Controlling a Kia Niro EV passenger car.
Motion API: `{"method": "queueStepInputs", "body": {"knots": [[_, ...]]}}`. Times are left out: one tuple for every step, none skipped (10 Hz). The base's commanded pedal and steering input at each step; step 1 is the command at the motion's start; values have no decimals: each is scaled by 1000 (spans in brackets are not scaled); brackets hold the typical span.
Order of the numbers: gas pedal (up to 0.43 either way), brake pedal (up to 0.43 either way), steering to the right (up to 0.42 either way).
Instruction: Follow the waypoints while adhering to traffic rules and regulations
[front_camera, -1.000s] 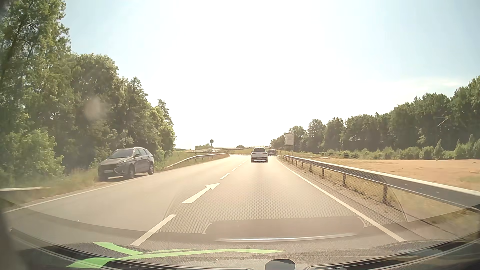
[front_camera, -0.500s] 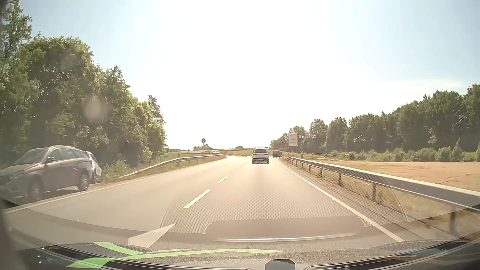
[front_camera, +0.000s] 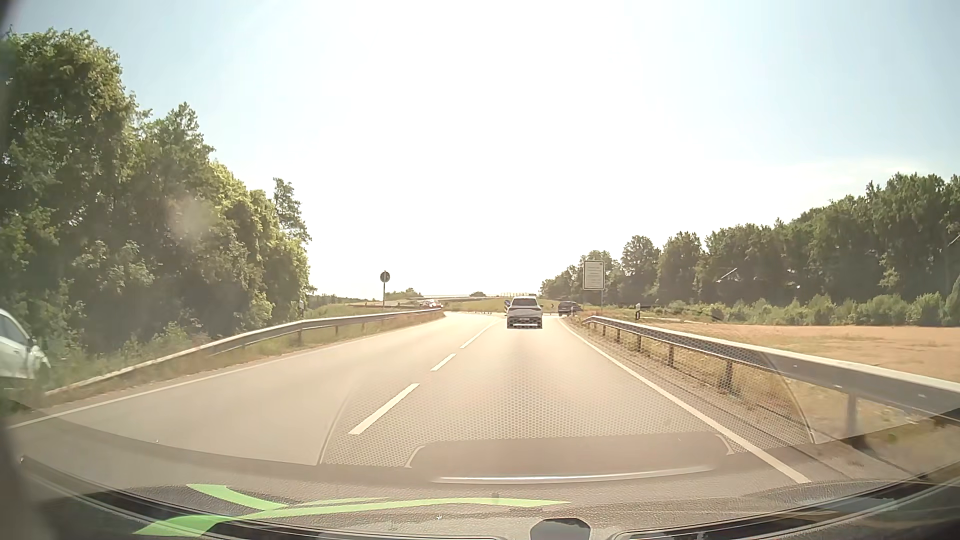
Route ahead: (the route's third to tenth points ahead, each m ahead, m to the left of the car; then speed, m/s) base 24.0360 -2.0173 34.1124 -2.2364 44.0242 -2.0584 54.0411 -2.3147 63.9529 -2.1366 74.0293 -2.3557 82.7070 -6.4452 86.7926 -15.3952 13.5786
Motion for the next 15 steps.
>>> {"method": "queueStepInputs", "body": {"knots": [[98,0,0],[98,0,0],[98,0,0],[98,0,0],[98,0,1],[98,0,1],[98,0,1],[87,0,2],[79,0,1],[47,0,2],[39,0,2],[39,0,2],[47,0,2],[67,0,2],[87,0,2]]}}
